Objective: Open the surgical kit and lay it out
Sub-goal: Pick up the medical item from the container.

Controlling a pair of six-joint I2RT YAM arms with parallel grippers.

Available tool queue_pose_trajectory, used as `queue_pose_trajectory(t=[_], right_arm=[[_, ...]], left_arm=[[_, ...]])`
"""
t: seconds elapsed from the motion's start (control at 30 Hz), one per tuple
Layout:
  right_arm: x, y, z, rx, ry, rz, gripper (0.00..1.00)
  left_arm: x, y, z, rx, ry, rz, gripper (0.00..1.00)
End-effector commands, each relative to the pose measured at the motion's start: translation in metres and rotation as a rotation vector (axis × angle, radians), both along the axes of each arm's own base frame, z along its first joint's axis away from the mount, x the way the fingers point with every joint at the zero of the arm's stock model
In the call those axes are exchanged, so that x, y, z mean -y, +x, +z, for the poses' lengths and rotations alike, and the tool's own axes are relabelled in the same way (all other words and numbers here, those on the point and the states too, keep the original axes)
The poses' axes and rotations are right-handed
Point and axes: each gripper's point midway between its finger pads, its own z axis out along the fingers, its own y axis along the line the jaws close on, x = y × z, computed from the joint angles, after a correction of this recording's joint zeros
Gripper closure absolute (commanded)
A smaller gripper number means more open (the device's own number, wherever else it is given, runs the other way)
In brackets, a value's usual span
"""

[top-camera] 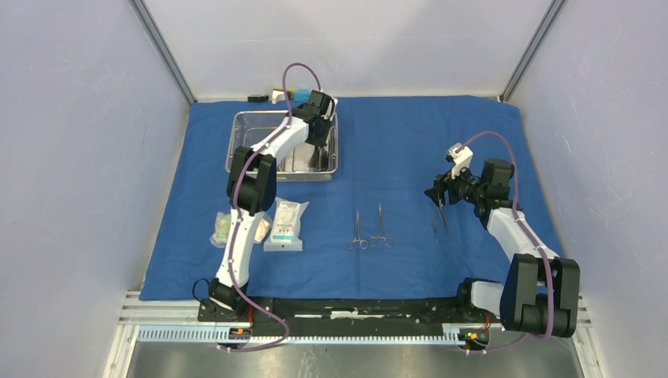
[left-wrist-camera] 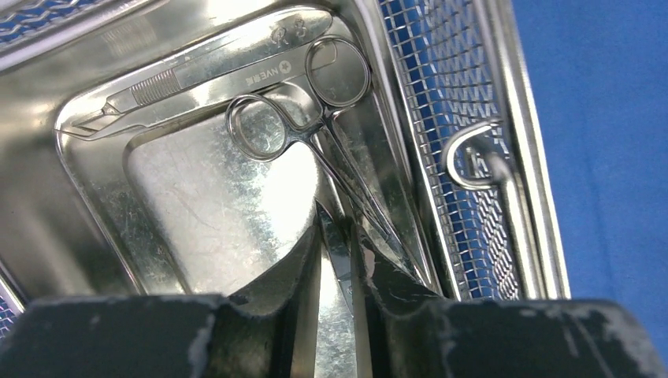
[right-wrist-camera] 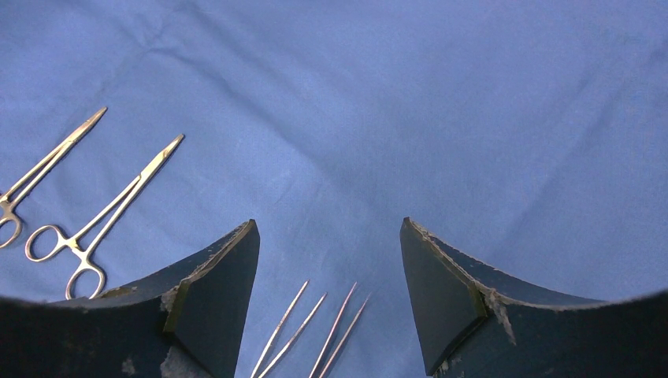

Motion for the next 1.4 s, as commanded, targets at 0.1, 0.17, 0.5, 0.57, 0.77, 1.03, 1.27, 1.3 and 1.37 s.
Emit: queue_pose_trajectory(t=[0.1, 0.17, 0.5, 0.57, 0.77, 1.03, 1.27, 1.3, 1.37], right_arm=[[0.0, 0.008, 0.015, 0.053, 0.001, 0.01, 0.27], [0.0, 0.008, 0.015, 0.052, 0.002, 0.01, 0.27], [0.001, 0.008, 0.014, 0.052, 0.001, 0.008, 0.27], [0.001, 0.008, 0.014, 0.051, 0.0, 0.006, 0.27], [0.001, 0.008, 0.013, 0.05, -0.001, 0.005, 0.27], [0.001, 0.009, 0.012, 0.048, 0.0, 0.004, 0.27], [0.001, 0.01, 0.014, 0.048, 0.016, -0.006, 0.27], [0.0, 0.011, 0.016, 0.049, 0.026, -0.009, 0.27], [-0.002, 0.013, 0.021, 0.054, 0.049, -0.015, 0.27]], left_arm=[[-0.022, -0.013, -0.011, -0.075, 0.045, -0.019, 0.79], [-0.023, -0.01, -0.01, -0.071, 0.037, -0.013, 0.82], [-0.018, 0.003, 0.019, -0.016, -0.035, -0.008, 0.93], [-0.017, 0.006, 0.03, 0.005, -0.046, -0.009, 0.94], [-0.017, 0.013, 0.064, 0.067, -0.079, -0.008, 0.94], [-0.019, 0.013, 0.088, 0.101, -0.099, -0.01, 0.95], [-0.024, 0.015, 0.108, 0.135, -0.113, -0.003, 0.95], [-0.025, 0.015, 0.11, 0.138, -0.114, -0.001, 0.95], [-0.027, 0.015, 0.114, 0.144, -0.12, -0.001, 0.95]])
